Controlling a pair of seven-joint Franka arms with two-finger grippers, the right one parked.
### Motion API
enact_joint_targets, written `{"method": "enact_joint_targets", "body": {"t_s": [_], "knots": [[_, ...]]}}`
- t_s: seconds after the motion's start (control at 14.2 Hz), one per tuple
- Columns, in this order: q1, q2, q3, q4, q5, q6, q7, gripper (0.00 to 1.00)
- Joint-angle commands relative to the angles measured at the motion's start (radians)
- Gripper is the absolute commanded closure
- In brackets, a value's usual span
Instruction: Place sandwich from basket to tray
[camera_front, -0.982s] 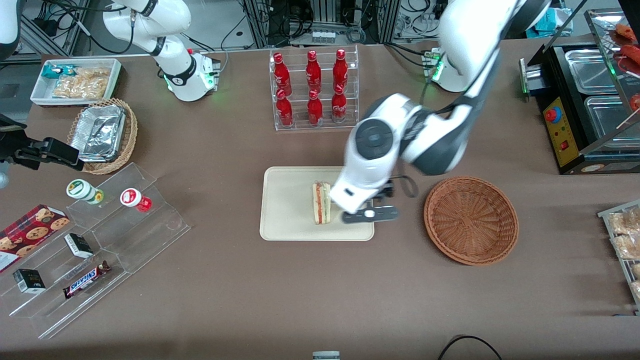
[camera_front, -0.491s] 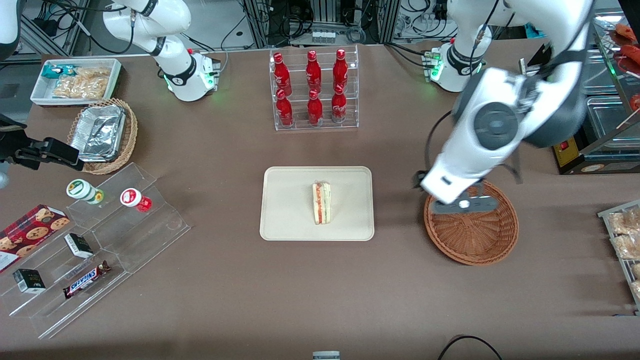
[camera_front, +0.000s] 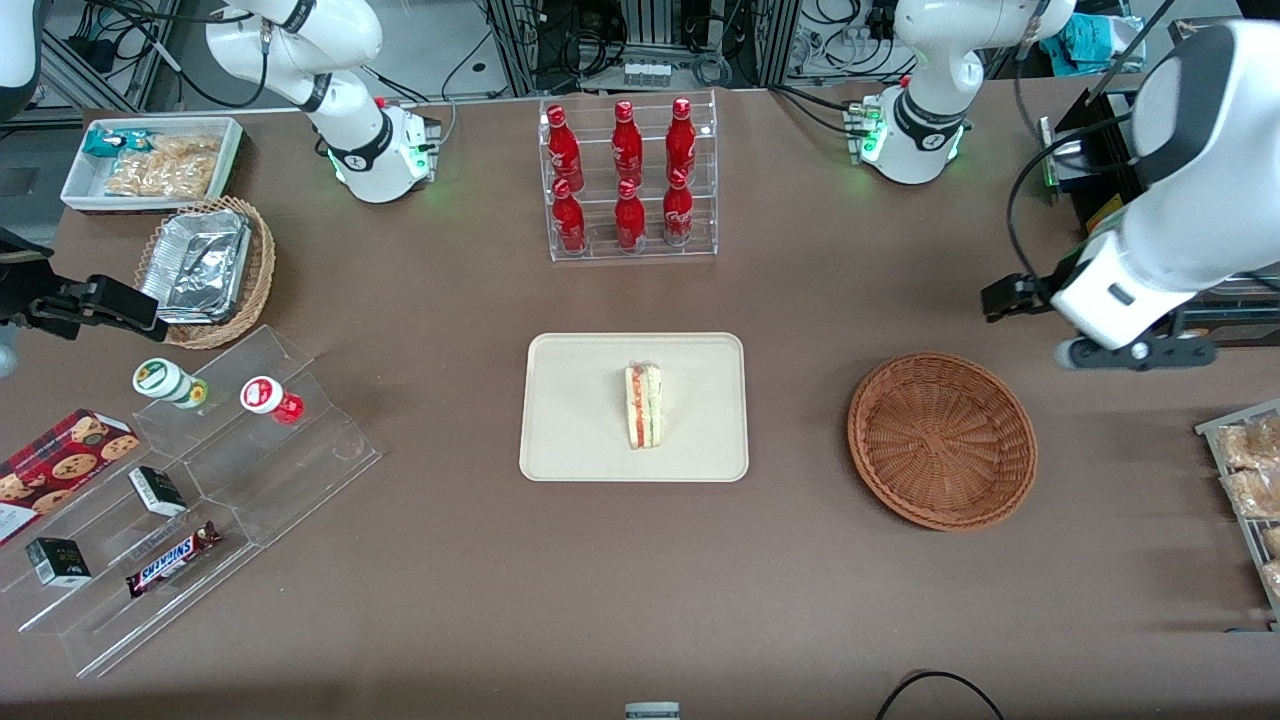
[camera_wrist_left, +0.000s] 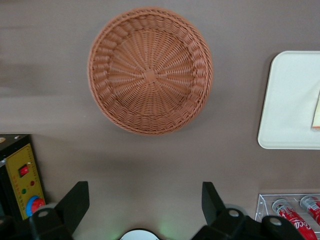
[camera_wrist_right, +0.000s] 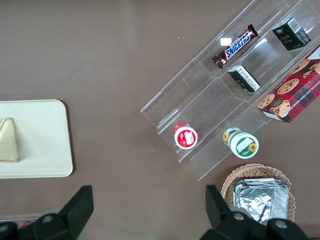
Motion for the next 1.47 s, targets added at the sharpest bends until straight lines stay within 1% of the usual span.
{"method": "enact_joint_targets", "body": {"t_s": [0.0, 0.42, 0.56, 0.7, 0.84, 1.19, 1.4], "knots": [[0.009, -0.048, -0.006, -0.001, -0.005, -0.011, 0.011, 0.0], [0.006, -0.036, -0.008, 0.092, 0.004, -0.031, 0.008, 0.0], [0.006, -0.025, -0.008, 0.124, 0.007, -0.061, 0.008, 0.0], [0.006, -0.007, -0.009, 0.155, 0.044, -0.078, 0.008, 0.0], [0.006, 0.015, -0.009, 0.192, 0.047, -0.095, 0.014, 0.0], [0.006, 0.01, -0.009, 0.184, 0.047, -0.095, 0.017, 0.0], [0.009, 0.003, -0.008, 0.183, 0.031, -0.098, 0.017, 0.0]]}}
